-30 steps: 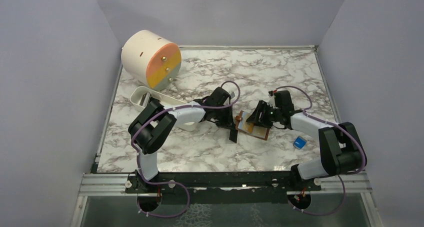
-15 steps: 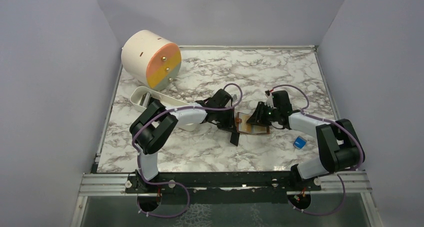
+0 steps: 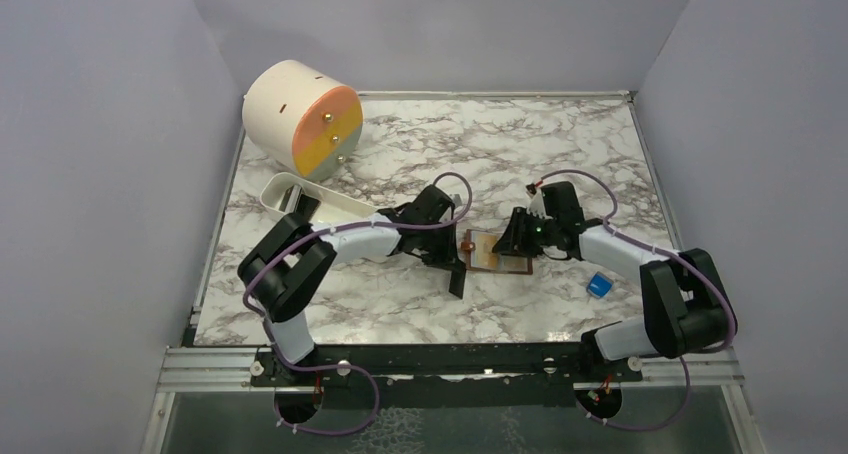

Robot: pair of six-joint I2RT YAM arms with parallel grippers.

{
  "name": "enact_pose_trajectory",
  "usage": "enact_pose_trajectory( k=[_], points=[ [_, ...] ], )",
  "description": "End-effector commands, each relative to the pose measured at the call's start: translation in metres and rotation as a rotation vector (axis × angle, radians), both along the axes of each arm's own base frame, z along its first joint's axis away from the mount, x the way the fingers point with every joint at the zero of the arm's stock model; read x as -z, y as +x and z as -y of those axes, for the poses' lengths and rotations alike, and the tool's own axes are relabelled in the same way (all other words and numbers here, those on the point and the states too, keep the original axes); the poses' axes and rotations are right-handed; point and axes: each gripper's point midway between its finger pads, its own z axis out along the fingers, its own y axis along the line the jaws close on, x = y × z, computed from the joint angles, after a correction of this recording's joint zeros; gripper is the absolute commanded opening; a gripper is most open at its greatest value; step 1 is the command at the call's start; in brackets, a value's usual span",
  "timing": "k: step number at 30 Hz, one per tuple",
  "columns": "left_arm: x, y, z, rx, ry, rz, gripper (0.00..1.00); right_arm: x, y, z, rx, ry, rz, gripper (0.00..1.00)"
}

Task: Put the credit cards into the card holder
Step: Insert the credit card into the card holder.

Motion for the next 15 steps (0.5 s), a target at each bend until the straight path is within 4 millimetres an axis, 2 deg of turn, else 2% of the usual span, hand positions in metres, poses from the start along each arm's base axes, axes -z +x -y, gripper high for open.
enact_pose_trajectory(
  k=[1, 4, 8, 11, 15],
  points=[
    [-0.017, -0.005, -0.019, -0.055, 0.032, 0.052, 0.0, -0.024, 0.003, 0.015, 0.02, -0.101, 0.028, 0.37],
    [-0.034, -0.003, -0.023, -0.078, 0.013, 0.089, 0.0, -0.029, 0.007, 0.031, 0.069, -0.197, 0.036, 0.45],
    [-0.06, 0.006, -0.017, -0.09, -0.051, 0.161, 0.0, -0.03, 0.016, 0.049, 0.126, -0.289, 0.06, 0.48],
    [-0.082, 0.016, -0.008, -0.09, -0.104, 0.213, 0.0, -0.028, 0.025, 0.056, 0.156, -0.331, 0.073, 0.5],
    [-0.093, 0.026, 0.001, -0.088, -0.145, 0.23, 0.0, -0.015, 0.036, 0.059, 0.166, -0.372, 0.049, 0.5]
  ],
)
